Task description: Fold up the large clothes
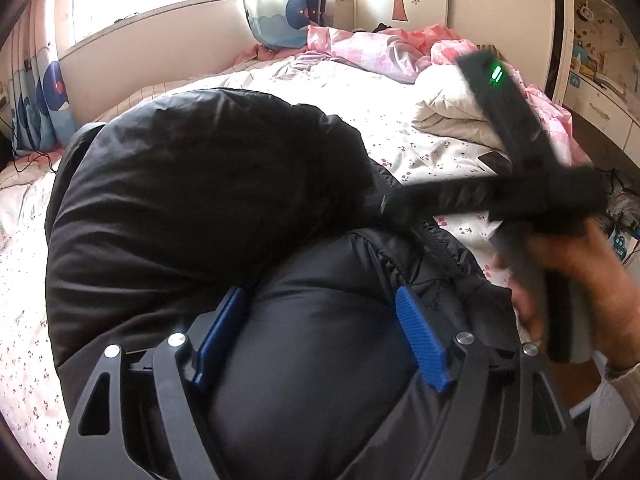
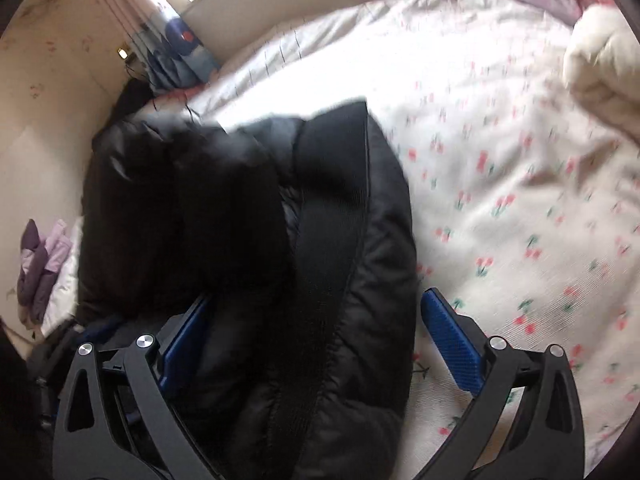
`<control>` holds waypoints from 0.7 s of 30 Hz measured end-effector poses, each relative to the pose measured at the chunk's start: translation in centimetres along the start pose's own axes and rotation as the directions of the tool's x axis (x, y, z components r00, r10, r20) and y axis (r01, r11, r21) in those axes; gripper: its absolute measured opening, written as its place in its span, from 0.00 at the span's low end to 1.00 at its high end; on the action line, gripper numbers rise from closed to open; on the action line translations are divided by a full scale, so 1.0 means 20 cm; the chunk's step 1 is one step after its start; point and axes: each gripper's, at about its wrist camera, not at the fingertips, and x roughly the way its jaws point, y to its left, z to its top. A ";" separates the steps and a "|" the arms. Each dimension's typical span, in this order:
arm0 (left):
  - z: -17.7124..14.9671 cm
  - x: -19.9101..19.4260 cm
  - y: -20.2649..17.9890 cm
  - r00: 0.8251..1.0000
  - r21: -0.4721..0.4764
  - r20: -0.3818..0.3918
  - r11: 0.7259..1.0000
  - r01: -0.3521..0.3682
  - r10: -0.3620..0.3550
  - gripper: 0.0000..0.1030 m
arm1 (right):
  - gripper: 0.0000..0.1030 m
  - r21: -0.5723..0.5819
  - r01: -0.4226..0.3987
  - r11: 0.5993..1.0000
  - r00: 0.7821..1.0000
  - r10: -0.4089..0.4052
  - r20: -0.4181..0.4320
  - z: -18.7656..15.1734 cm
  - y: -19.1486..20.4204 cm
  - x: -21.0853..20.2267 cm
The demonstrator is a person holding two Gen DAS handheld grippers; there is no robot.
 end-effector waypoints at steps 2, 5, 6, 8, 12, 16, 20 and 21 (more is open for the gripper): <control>0.00 0.00 0.00 1.000 -0.002 0.002 1.000 0.000 0.000 0.73 | 0.94 0.002 -0.011 1.000 0.999 0.011 0.036 0.04 0.02 -0.05; 0.01 0.00 0.00 1.000 0.000 0.004 1.000 -0.002 0.002 0.73 | 0.94 0.008 -0.013 1.000 0.998 0.013 0.056 0.11 0.03 -0.04; 0.01 -0.01 0.00 1.000 0.000 0.004 1.000 -0.002 0.002 0.73 | 0.94 0.013 -0.017 1.000 0.998 0.016 0.054 0.14 0.04 -0.01; 0.01 -0.01 0.00 1.000 -0.002 0.007 1.000 -0.003 0.003 0.73 | 0.94 0.023 -0.018 1.000 0.999 0.018 0.036 0.16 0.03 0.05; 0.00 -0.01 -0.01 1.000 -0.005 0.010 1.000 -0.004 0.004 0.73 | 0.94 0.074 -0.037 0.997 0.999 0.038 -0.008 0.12 -0.04 0.19; 0.00 -0.01 -0.02 1.000 0.001 0.006 1.000 -0.003 0.003 0.73 | 0.94 0.118 -0.066 0.991 0.997 0.069 -0.022 0.09 -0.09 0.27; 0.01 -0.02 -0.01 1.000 -0.015 -0.008 1.000 0.025 -0.025 0.73 | 0.94 0.123 -0.071 0.990 0.996 0.077 -0.045 0.10 -0.09 0.32; 0.02 -0.05 0.02 0.998 -0.042 -0.008 0.997 0.058 -0.058 0.73 | 0.94 0.130 -0.076 0.989 0.995 0.083 -0.048 0.10 -0.10 0.33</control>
